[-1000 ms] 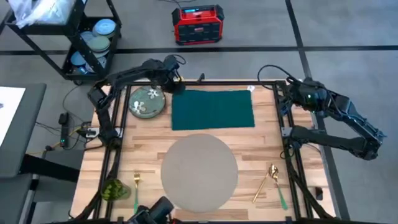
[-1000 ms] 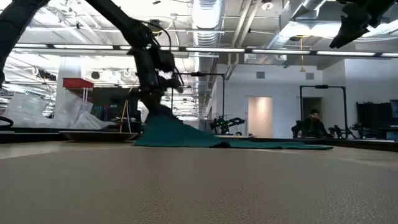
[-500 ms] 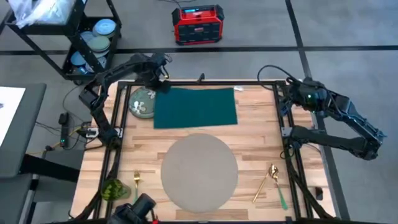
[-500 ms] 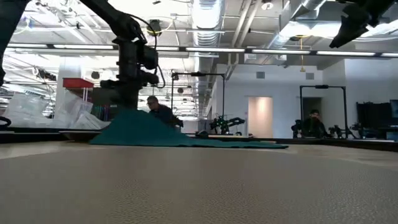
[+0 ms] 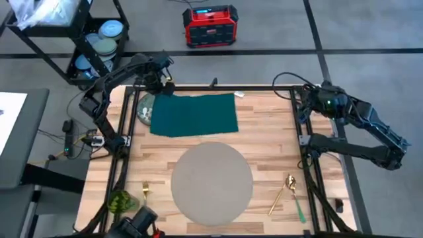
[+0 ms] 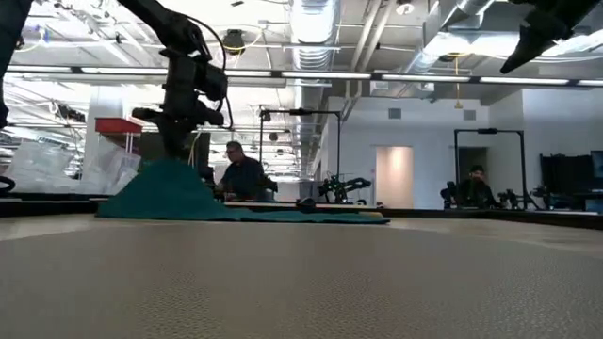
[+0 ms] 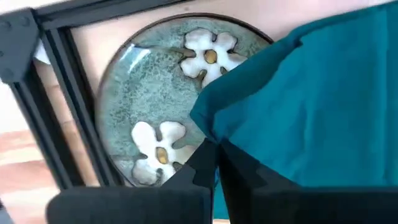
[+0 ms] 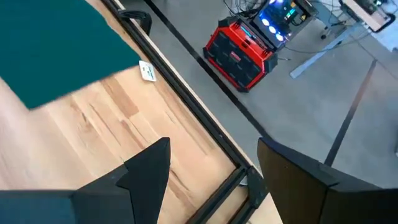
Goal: Set table place
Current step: Fold the blue table napkin
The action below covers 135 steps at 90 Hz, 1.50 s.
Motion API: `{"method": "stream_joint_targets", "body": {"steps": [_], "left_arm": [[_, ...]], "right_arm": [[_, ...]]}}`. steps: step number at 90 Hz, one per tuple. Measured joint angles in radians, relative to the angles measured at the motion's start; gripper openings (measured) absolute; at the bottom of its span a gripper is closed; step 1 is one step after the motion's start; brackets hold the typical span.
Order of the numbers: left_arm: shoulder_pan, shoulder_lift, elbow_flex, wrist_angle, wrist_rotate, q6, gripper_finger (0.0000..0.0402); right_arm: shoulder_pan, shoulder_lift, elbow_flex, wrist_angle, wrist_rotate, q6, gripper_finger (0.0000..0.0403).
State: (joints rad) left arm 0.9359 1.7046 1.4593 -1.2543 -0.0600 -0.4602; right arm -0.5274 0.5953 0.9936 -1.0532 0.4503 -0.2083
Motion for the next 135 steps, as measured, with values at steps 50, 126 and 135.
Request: {"method": "stream_joint_targets", "body": {"steps": [50,126,135], "left_arm": [[-0.222,0.0,0.0,0.418,0.234,-0.27,0.0],[-0.305,0.038,-0.003,0.688,0.192,-0.445,0.0],[-0.333,0.056,-0.005,0.673,0.222,-0.462,0.0]], "right_arm": [[0.0,0.0,0.0,-0.001,0.0,0.022,0.023],[0.0,0.0,0.0,-0.005,-0.002,0.061,0.023],[0.0,0.0,0.0,-0.011,-0.002,0.058,0.023]]}}
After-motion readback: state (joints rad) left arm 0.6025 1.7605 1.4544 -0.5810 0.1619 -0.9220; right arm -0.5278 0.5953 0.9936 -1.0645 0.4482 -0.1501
